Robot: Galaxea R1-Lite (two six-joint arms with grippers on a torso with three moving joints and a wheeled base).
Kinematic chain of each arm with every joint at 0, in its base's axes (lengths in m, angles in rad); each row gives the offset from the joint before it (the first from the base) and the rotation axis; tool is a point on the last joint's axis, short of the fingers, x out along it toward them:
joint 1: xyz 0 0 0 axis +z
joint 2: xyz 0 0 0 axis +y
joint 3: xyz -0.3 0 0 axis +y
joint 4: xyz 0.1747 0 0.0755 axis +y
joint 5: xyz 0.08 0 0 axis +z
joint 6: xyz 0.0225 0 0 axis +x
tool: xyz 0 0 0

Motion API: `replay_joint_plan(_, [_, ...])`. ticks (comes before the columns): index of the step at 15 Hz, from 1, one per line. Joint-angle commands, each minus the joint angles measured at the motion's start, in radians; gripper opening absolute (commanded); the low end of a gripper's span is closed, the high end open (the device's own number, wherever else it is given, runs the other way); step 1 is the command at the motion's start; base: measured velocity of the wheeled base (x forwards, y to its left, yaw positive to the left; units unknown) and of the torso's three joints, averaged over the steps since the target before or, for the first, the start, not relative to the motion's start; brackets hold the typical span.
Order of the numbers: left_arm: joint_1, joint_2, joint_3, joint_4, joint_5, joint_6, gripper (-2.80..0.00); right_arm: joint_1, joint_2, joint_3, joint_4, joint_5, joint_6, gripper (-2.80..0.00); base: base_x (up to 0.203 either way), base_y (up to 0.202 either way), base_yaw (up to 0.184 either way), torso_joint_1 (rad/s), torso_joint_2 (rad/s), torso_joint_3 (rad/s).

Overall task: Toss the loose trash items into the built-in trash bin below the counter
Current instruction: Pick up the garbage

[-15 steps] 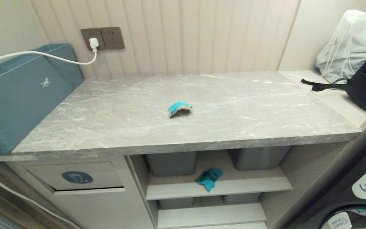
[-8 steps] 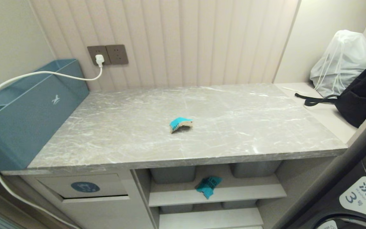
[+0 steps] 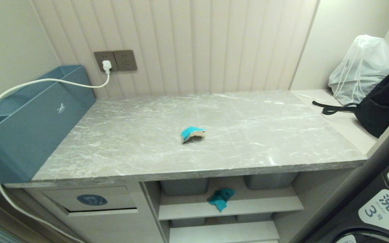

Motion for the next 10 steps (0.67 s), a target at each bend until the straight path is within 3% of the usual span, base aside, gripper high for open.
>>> replay_joint_plan(1, [-0.015, 0.291, -0.132, -0.003, -0.063, -0.077, 0.00, 0.000, 0.000, 0.000, 0.000, 0.000, 0.006, -2.80, 0.000, 0.000, 0.000, 0.000, 0.00, 0.000])
replay_joint_plan(2, [-0.028, 0.396, -0.203, -0.006, -0.107, -0.115, 0.00, 0.000, 0.000, 0.000, 0.000, 0.000, 0.011, -2.80, 0.000, 0.000, 0.000, 0.000, 0.00, 0.000])
replay_joint_plan(4, [-0.070, 0.599, -0.327, -0.028, -0.157, -0.130, 0.00, 0.000, 0.000, 0.000, 0.000, -0.001, 0.012, -2.80, 0.000, 0.000, 0.000, 0.000, 0.00, 0.000])
replay_joint_plan(7, [-0.109, 0.930, -0.476, -0.123, -0.188, 0.068, 0.00, 0.000, 0.000, 0.000, 0.000, 0.000, 0.012, -2.80, 0.000, 0.000, 0.000, 0.000, 0.00, 0.000])
replay_joint_plan(10, [-0.173, 1.208, -0.642, -0.188, -0.206, 0.334, 0.00, 0.000, 0.000, 0.000, 0.000, -0.001, 0.012, -2.80, 0.000, 0.000, 0.000, 0.000, 0.00, 0.000])
